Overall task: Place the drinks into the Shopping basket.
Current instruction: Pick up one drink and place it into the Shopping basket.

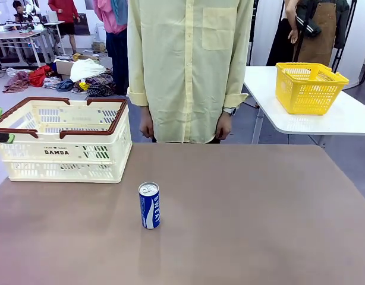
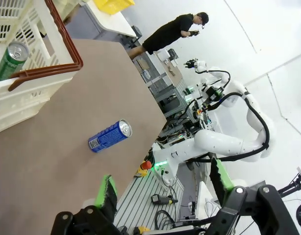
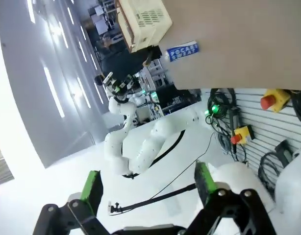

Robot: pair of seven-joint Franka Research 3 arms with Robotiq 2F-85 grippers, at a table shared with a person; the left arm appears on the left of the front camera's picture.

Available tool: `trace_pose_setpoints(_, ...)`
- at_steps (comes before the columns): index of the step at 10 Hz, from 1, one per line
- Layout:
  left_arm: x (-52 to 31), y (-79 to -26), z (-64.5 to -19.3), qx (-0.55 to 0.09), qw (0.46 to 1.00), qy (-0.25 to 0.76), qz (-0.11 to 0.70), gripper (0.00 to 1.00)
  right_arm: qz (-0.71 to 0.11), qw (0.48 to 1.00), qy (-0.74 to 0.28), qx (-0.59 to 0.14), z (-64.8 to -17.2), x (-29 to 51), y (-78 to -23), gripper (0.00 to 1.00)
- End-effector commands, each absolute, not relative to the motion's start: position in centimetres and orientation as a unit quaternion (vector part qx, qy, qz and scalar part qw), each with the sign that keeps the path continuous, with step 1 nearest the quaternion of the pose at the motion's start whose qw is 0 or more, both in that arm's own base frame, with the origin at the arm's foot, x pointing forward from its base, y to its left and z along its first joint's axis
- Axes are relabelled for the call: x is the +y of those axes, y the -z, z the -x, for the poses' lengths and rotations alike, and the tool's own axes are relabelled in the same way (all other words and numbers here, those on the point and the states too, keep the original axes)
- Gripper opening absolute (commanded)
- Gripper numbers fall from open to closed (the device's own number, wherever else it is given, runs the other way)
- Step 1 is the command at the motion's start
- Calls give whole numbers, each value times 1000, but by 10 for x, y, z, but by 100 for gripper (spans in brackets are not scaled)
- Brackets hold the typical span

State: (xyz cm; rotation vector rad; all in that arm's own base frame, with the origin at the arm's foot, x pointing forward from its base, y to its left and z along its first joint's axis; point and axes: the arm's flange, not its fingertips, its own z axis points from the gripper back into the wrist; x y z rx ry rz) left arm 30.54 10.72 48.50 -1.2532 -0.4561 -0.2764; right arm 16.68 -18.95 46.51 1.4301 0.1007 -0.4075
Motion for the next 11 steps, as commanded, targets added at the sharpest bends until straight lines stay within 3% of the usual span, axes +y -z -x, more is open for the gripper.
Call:
trace_pose_setpoints(1, 106, -487, -305, -220, 768, 132, 586, 100, -647, 740, 175, 58, -183, -180, -493, 100)
trace_pose_setpoints(7, 107, -485, -305, -211, 777, 128, 579, 100, -647, 740, 175, 58, -183, -180, -493, 100)
trace_pose_setpoints(8, 89, -501, -324, -134, 813, 138, 549, 100, -647, 740, 175, 58, -183, -180, -493, 100)
trace_pose_setpoints(11, -40, -635, -410, 50, 888, 245, 387, 100, -647, 740, 175, 58, -183, -180, -493, 100)
